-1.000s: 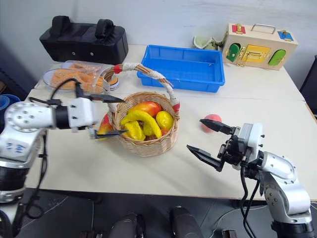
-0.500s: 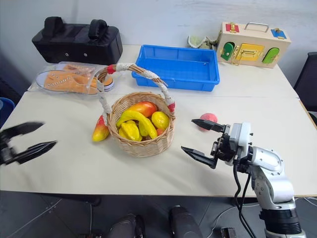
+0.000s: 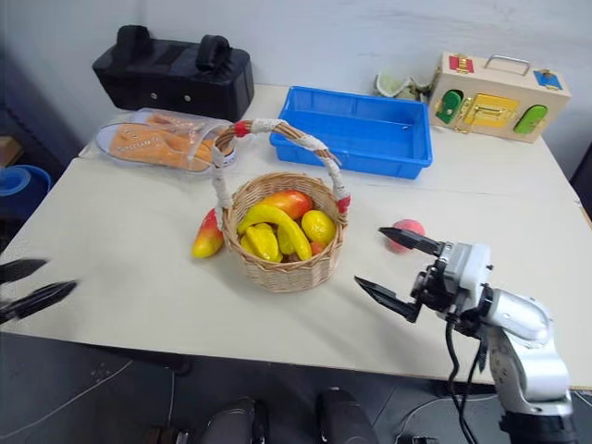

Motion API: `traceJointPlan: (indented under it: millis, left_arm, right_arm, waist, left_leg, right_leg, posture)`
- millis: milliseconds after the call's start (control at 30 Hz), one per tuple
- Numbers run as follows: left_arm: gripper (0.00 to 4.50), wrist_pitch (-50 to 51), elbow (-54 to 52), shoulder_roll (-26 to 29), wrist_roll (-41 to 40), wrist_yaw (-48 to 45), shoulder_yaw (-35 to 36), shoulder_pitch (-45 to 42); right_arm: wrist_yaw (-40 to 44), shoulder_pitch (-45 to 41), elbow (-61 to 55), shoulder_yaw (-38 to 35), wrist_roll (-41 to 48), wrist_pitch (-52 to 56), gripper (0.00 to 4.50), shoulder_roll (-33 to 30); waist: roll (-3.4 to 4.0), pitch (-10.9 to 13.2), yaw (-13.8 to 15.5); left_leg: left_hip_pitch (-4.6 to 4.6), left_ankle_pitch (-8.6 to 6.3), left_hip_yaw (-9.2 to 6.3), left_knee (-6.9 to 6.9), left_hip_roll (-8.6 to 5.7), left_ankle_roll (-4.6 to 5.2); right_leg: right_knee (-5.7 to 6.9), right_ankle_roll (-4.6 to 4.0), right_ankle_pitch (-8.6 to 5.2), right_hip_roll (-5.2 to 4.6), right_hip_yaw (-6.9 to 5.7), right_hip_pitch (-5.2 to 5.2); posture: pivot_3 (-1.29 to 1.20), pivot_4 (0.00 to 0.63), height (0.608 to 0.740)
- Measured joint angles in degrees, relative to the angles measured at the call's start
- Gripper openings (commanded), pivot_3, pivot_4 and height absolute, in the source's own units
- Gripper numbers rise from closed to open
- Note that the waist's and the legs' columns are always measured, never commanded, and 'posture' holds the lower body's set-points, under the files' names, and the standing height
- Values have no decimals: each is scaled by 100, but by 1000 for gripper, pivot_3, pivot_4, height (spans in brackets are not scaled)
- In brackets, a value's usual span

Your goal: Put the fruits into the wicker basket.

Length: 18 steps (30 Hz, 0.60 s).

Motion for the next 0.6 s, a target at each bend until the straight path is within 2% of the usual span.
traceJointPlan:
  millis: [67,167,233,467,600]
  left_arm:
    - [4465,679,-225,-39,-51,350,-869,-1060]
    - [4465,1465,-186,-437,69,923,-1938,-2568]
    - [4465,1710,-6,-648,272,1111,-2541,-3171]
    - [4465,1546,932,-1113,1055,1255,-3669,-3872]
    - [3595,1246,1255,-1234,1531,1236,-4111,-3895]
  right_arm:
    - [-16,33,-25,-71,-21,7,4500,-16]
    - [-42,4,-56,-77,-49,18,4500,-49]
    - [-90,8,-92,-69,-56,38,4500,-53]
    - [-460,103,-489,-63,-57,293,4500,-59]
    - [-656,239,-703,-58,-58,394,4500,-56]
  waist:
    - [5,3,6]
    - [10,6,-18]
    - [10,6,-73]
    - [14,8,-71]
    - [22,9,-52]
  left_leg:
    - [-2,14,0,2,-2,-19]
    - [-4,20,7,4,-2,-28]
    - [-4,27,14,6,0,-39]
    - [2,33,-4,10,10,-67]
    - [-4,38,0,24,7,-58]
  right_leg:
    - [3,1,0,5,0,-1]
    - [10,4,1,16,9,-8]
    - [25,11,-2,22,19,-19]
    - [62,15,-6,47,38,-39]
    - [58,11,-8,46,47,-33]
  posture:
    - [0,150,740]
    - [0,150,740]
    - [0,150,740]
    - [0,150,740]
    - [0,150,740]
